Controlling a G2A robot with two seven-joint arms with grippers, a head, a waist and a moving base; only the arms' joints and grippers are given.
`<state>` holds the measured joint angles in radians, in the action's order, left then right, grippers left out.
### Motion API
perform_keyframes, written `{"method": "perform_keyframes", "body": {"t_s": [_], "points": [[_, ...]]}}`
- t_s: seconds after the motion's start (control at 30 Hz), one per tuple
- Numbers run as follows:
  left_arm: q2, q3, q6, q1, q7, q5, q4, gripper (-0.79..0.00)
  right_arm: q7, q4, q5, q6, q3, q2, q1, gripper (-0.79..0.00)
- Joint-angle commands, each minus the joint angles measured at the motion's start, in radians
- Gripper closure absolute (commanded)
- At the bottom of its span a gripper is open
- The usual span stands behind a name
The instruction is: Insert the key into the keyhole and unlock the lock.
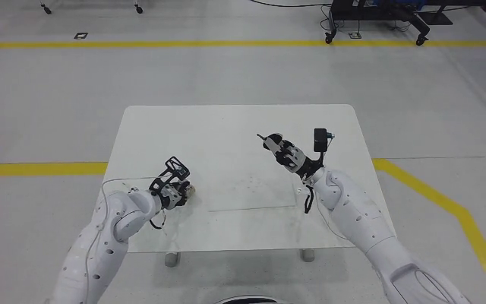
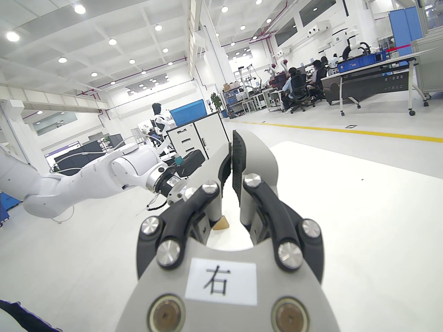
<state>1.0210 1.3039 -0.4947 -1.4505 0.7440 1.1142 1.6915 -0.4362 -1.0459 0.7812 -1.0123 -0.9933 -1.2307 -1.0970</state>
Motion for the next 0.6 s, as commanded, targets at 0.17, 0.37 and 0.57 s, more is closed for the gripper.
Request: {"method": "perform_keyframes", "body": {"t_s": [0.17,0.37,0.57], "points": [[0.002,0.013,0.029,-0.004,-0.057,-0.068,-0.007,0.0,0.0,0.0,0.0,0.0,0.0,0.0,0.0,0.0],[0.009,0.069,0.106,0.024,0.051,-0.484,-0.059,0.0,0.0,0.0,0.0,0.0,0.0,0.0,0.0,0.0],[0.013,0.104,0.287,0.121,0.317,-0.961,-0.181,0.0,0.0,0.0,0.0,0.0,0.0,0.0,0.0,0.0]]}}
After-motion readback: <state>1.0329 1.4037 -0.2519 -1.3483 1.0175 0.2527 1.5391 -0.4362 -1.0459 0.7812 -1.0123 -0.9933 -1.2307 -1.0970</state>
